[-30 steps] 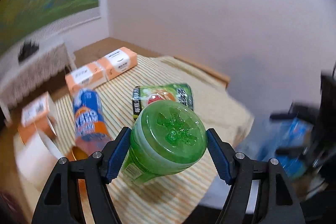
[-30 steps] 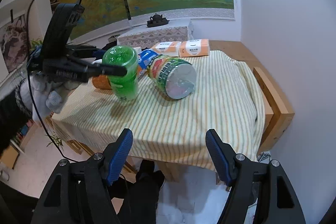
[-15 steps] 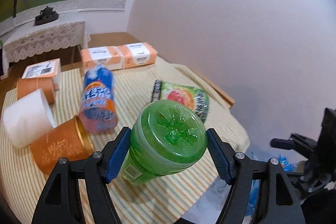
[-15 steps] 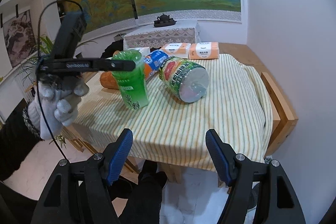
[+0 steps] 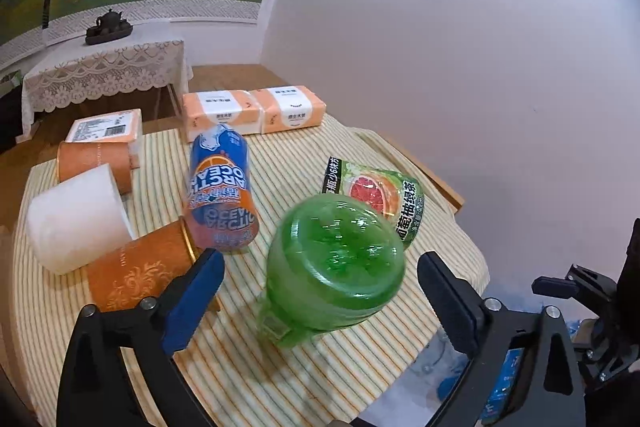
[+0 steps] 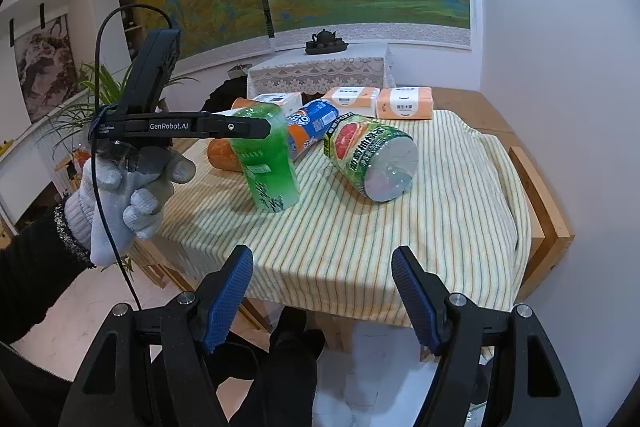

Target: Flip cup upside down

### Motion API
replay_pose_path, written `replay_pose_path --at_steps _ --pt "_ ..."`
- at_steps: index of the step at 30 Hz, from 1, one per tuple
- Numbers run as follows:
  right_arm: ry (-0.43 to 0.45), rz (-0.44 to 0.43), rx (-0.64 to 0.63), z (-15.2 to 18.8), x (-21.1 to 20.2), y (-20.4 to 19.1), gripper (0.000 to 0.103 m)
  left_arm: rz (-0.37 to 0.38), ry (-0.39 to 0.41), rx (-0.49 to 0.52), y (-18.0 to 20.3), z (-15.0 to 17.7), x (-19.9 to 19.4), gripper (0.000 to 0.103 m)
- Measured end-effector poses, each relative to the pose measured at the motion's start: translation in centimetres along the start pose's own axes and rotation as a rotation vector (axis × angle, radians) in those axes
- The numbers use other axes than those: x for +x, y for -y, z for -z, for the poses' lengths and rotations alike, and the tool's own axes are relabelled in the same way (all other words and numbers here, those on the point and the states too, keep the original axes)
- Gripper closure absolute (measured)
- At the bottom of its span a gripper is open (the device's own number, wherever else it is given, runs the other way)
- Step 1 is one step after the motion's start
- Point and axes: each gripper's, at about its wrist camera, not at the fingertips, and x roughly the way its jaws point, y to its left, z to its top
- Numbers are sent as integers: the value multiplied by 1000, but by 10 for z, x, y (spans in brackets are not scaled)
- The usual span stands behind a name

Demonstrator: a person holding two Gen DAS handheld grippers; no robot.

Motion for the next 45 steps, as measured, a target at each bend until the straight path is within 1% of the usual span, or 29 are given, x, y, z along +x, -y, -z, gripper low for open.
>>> replay_pose_path --at_steps 6,9,12,16,18,19,22,26,29,31,33,37,40,45 --pt "11 3 3 -2 2 -5 35 -36 32 40 8 3 -18 2" --pt "21 15 7 -4 3 -8 35 -68 46 53 11 8 -31 1" --pt "28 26 24 -5 4 -11 35 -125 64 55 13 15 -48 1" --pt "61 96 30 -6 4 -18 34 -229 99 58 19 29 -75 1" --pt "86 129 39 -7 3 -21 30 -301 135 67 25 41 -93 1" --pt "99 147 41 -7 2 -22 27 -350 152 67 29 48 -103 1" --pt "144 219 44 -8 0 -29 26 -447 210 44 37 68 -129 1" --pt "202 274 60 -9 -4 -38 25 -527 266 -21 44 90 -157 1" --pt "251 330 46 -9 -8 -49 20 -586 299 -55 50 105 -174 1" --pt "284 351 41 -9 -12 -57 20 -636 332 -77 55 115 -184 1" --pt "309 363 35 -9 -16 -64 20 -666 361 -98 59 124 -196 1" --pt "360 385 37 -9 -25 -75 8 -702 395 -109 68 136 -210 1" --pt "387 403 31 -8 -29 -82 8 -728 401 -94 74 138 -209 1" --pt "402 397 32 -5 -31 -90 7 -716 396 -103 78 137 -205 1"
